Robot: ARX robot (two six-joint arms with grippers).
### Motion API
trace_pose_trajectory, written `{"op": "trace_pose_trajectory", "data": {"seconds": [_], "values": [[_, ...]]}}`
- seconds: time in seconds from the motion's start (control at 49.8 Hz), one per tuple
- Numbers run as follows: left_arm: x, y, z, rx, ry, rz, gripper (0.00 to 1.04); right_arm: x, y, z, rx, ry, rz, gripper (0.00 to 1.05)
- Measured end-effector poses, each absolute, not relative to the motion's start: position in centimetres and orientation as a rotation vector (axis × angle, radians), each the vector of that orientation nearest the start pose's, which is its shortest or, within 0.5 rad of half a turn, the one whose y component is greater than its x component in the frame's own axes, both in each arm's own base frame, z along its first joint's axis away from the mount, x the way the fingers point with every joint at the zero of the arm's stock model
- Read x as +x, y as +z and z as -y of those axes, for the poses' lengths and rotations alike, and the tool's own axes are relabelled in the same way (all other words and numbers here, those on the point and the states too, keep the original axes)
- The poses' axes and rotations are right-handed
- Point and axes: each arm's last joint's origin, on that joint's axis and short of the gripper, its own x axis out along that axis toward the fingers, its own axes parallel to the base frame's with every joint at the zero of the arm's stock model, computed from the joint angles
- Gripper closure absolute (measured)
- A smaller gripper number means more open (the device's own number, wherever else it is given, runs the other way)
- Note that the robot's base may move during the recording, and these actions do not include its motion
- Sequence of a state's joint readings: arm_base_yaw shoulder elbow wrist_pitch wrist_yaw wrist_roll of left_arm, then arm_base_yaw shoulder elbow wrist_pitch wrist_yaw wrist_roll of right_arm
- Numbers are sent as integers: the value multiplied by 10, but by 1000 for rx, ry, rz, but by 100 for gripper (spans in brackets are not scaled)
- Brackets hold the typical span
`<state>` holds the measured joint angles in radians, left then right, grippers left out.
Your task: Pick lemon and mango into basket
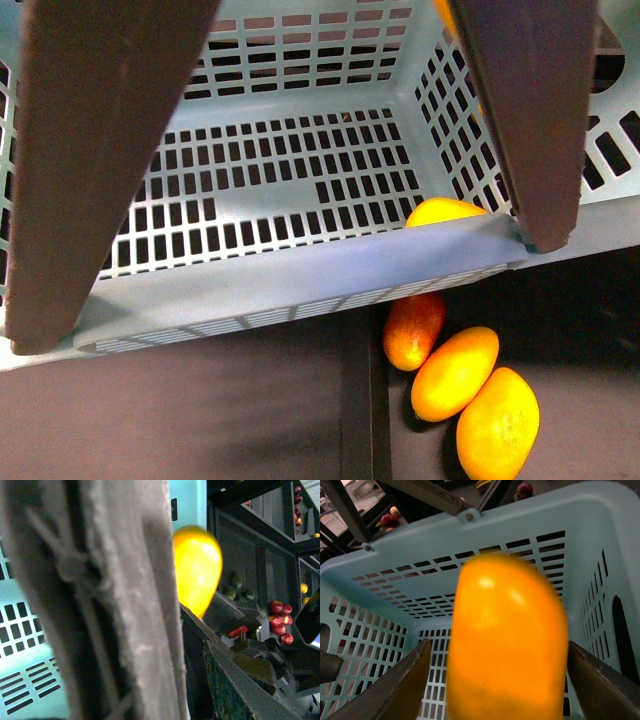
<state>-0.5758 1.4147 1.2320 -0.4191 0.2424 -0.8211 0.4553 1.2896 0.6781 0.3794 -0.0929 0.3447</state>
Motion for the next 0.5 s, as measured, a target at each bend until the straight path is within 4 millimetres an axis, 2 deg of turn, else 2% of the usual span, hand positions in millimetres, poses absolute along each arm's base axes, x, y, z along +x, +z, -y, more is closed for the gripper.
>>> {"op": "trace_pose_trajectory", "data": {"seconds": [0.1, 0.201, 0.281, 0.361, 0.421, 0.502], "values": [[256, 325, 175, -648, -493, -893, 77, 242, 253, -115, 299, 492, -299, 8], [257, 323, 175, -652, -486, -898, 77, 233, 264, -89, 259, 393, -260, 9], [257, 323, 174, -648, -479, -892, 77, 219, 265, -54, 200, 219, -256, 9], [257, 323, 174, -644, -480, -891, 77, 205, 263, -31, 112, 17, -92, 20], [257, 323, 175, -644, -484, -893, 77, 194, 258, -26, 74, 1, 2, 32], [257, 323, 175, -648, -492, -898, 77, 184, 241, -21, 34, 7, 4, 50]]}}
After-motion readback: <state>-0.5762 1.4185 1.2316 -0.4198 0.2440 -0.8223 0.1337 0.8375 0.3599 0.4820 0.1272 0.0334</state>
